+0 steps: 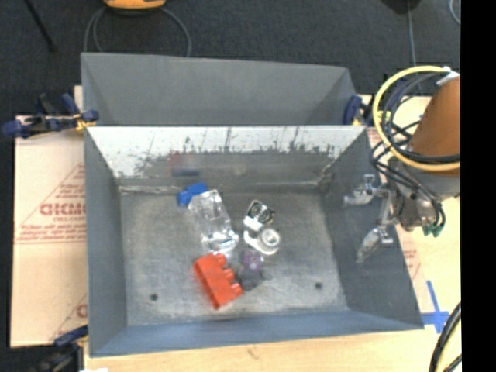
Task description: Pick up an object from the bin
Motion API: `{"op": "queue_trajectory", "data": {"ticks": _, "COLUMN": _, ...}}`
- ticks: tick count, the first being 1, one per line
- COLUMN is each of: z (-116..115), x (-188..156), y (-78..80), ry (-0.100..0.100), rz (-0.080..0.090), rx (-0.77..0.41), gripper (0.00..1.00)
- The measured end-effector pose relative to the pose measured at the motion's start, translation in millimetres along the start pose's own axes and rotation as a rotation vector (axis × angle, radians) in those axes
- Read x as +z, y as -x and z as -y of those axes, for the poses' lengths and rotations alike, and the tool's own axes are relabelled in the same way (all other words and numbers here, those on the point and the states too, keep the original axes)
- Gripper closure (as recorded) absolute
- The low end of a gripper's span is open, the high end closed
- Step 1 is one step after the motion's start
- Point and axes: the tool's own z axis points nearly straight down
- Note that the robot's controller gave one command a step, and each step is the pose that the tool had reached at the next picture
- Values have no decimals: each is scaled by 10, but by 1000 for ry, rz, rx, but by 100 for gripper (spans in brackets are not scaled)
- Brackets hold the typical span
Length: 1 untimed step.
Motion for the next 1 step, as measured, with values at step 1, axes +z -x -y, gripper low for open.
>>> {"op": "queue_trajectory", "data": {"ticks": 1, "z": -709, "x": 860, "y": -333, "ry": 6, "rz": -9, "rx": -103, "gripper": 0}}
